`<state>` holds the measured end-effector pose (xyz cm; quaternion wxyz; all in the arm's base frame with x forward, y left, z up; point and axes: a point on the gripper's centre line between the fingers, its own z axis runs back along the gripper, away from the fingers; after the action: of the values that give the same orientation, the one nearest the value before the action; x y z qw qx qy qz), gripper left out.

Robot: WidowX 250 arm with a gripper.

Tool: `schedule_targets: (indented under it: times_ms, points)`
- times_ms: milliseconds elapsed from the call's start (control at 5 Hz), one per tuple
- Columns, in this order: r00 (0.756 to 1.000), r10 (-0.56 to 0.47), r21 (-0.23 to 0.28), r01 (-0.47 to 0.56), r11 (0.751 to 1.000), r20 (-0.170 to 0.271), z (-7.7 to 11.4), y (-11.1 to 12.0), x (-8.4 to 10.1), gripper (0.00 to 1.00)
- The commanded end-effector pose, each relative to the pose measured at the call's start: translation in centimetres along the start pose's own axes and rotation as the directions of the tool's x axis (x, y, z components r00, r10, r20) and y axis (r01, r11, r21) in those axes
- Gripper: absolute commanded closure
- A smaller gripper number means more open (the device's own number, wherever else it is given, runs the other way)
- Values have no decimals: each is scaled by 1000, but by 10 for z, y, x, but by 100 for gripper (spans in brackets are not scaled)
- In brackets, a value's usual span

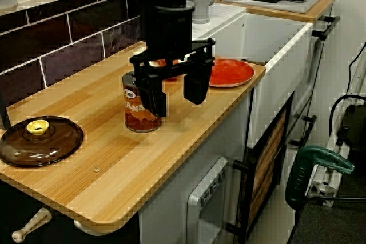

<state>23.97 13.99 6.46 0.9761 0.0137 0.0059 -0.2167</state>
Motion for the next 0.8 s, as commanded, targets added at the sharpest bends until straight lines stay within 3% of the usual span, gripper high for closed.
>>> schedule_targets:
  times_ms: [0, 200, 600]
  points:
    - [1000, 25, 58, -25, 998, 2, -19, 2, 2, 0]
    - [998, 55, 60, -55, 997, 11, -28, 3, 15, 0]
    - [995, 100, -1, -100, 995, 16, -27, -4, 72, 0]
